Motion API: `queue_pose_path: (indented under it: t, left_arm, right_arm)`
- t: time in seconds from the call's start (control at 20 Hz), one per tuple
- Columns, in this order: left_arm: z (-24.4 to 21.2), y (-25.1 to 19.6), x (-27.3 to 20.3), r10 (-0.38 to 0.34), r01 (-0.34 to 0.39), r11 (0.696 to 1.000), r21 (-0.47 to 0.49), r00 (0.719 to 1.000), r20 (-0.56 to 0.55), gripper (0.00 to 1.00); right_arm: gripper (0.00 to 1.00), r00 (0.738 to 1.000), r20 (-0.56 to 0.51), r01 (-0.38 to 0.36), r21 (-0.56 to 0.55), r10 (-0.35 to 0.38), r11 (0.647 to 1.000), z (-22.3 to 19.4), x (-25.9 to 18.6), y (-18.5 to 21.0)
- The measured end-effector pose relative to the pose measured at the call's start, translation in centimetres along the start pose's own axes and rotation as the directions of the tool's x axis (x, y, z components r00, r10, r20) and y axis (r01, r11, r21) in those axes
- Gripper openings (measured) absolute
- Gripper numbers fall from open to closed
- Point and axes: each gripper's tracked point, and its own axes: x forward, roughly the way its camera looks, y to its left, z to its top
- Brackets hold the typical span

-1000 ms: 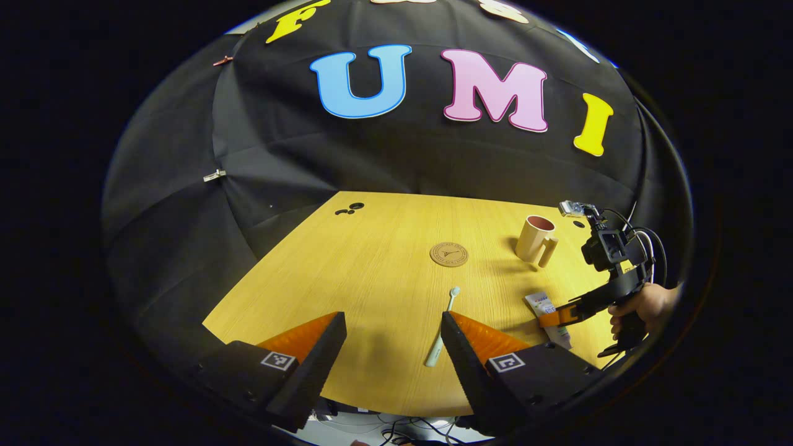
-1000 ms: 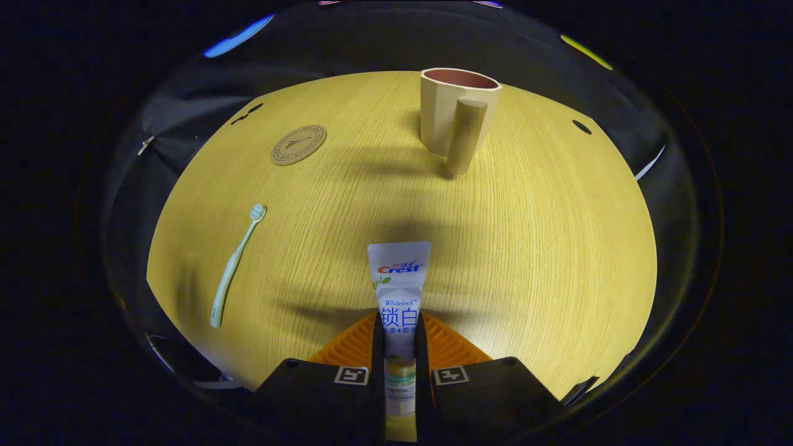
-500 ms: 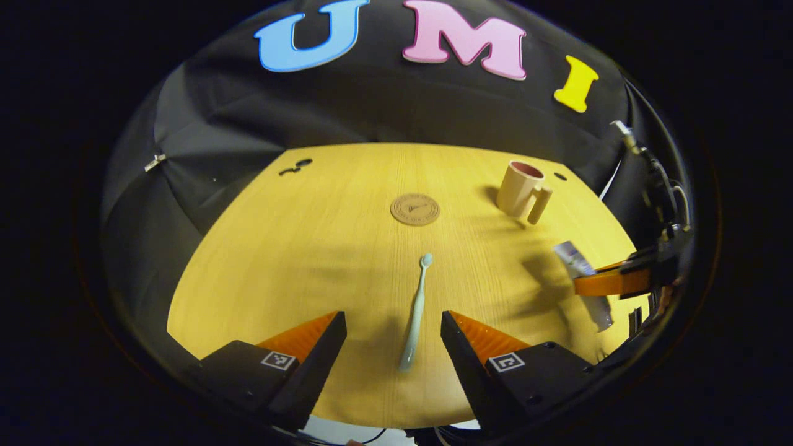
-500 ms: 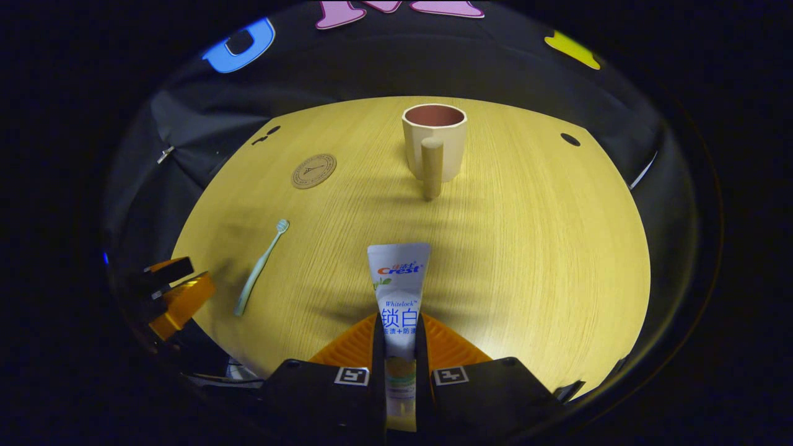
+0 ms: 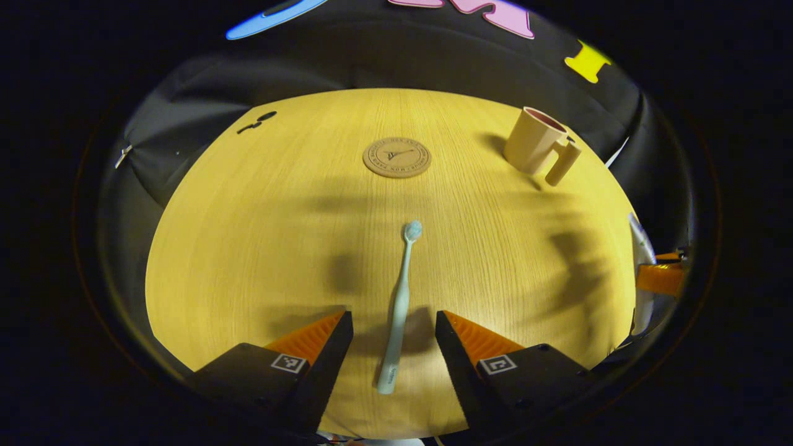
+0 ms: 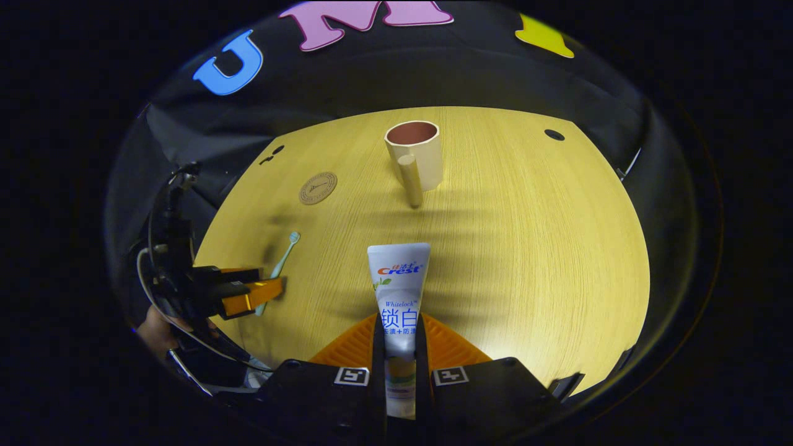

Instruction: Put the toothbrush and toothpaste on the desktop into the cup, then pick up the cup and place it on the coaster on the desktop.

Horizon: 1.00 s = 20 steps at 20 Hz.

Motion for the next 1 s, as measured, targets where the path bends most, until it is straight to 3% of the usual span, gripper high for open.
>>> queue_pose_path:
  t: [0.05,0.3,0.4,0.5,0.85,1.0]
  left_arm:
    - [-0.1,0.1,0.4,0.009,-0.009,1.000,0.013,1.000,-0.010,0.78]
    - [-0.3,-0.7,0.4,-0.002,0.011,0.991,0.132,0.998,-0.070,0.60]
    - [-0.3,-1.2,0.6,-0.006,0.020,0.988,0.152,0.996,-0.094,0.45]
    - [0.0,-1.6,0.4,-0.005,0.023,0.988,0.154,0.993,-0.115,0.24]
    - [0.0,-1.8,0.4,-0.005,0.025,0.988,0.155,0.992,-0.129,0.07]
    - [-0.1,-2.0,0.3,-0.006,0.021,0.991,0.132,0.994,-0.109,0.07]
  right_arm:
    - [0.23,1.000,0.006,-0.003,0.001,0.003,1.000,0.3,-0.1,-0.1]
    - [0.23,1.000,0.018,-0.017,-0.004,0.017,1.000,1.1,-0.1,-0.3]
    - [0.23,0.999,0.022,-0.025,-0.003,0.025,1.000,1.4,0.1,-0.3]
    - [0.23,0.999,0.023,-0.037,0.000,0.037,0.999,1.7,0.2,-0.2]
    - [0.23,0.998,0.034,-0.062,0.006,0.062,0.998,3.1,0.7,-0.3]
    - [0.23,0.996,0.053,-0.073,-0.001,0.073,0.997,4.2,0.6,-0.2]
